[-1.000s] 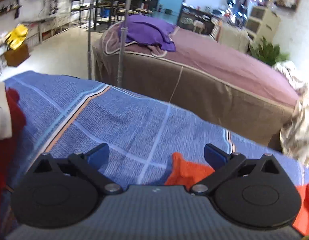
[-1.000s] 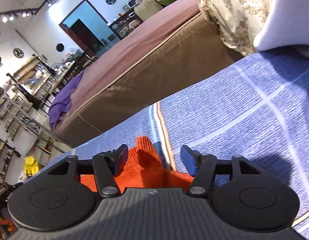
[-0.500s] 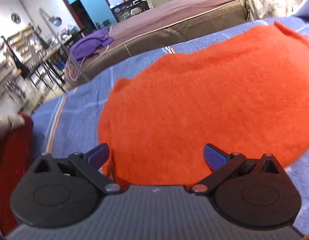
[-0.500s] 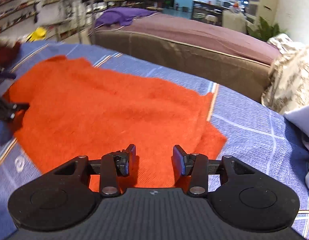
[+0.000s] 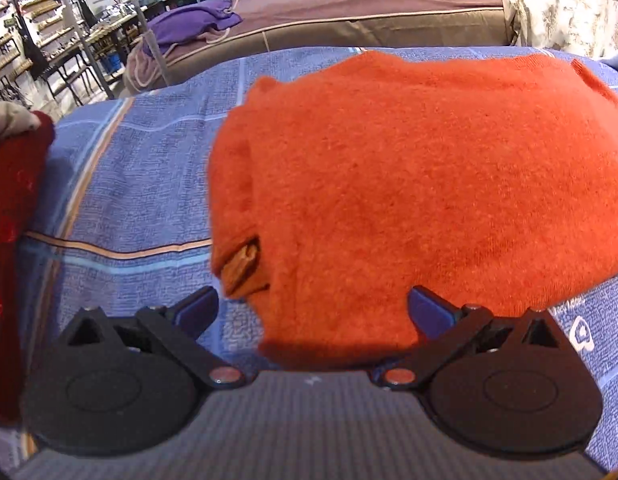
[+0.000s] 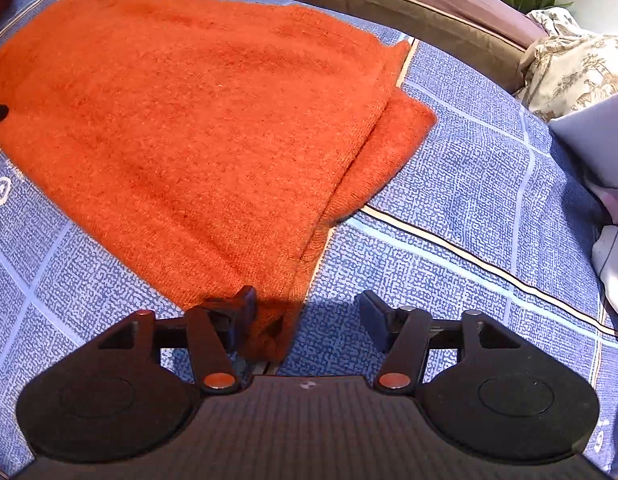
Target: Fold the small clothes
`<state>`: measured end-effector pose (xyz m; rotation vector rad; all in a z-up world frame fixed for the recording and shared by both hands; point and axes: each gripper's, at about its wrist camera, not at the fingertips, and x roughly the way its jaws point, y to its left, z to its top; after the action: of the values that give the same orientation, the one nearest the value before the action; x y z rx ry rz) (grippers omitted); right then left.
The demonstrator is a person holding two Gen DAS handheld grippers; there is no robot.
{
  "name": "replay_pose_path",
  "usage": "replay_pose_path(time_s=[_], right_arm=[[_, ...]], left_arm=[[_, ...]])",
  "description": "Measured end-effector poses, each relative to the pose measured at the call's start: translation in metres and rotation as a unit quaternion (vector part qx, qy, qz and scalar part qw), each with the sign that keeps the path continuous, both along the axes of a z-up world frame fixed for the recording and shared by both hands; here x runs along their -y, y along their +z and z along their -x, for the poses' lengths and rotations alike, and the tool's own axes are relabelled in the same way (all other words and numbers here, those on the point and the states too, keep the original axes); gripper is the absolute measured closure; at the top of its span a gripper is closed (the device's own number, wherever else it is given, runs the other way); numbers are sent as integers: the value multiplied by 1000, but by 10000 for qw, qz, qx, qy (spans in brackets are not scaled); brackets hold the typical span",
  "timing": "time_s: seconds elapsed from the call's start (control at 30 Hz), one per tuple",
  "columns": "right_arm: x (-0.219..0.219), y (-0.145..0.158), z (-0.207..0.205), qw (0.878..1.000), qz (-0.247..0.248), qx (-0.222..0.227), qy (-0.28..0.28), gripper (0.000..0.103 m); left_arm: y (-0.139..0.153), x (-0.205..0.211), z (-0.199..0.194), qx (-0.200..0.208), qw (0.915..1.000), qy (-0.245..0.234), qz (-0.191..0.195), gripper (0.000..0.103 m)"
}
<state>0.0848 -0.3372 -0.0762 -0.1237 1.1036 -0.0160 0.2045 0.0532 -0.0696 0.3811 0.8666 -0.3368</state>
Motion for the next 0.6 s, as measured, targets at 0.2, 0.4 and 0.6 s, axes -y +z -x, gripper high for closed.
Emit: replay_pose_path(time_s=[0.2, 0.4, 0.6], right_arm=[[49, 22, 10, 9837, -1517, 331, -904, 0], [65, 29, 12, 9637, -2201, 475, -1437, 0], [69, 20, 12, 9533, -2583, 367, -1521, 0]], left_arm=[[34, 47, 94, 1177, 9789, -1627, -388, 0], [13, 148, 173, 1598, 9306, -3148, -968, 0], [-36, 235, 197, 1881, 8933, -3709, -1707, 8]])
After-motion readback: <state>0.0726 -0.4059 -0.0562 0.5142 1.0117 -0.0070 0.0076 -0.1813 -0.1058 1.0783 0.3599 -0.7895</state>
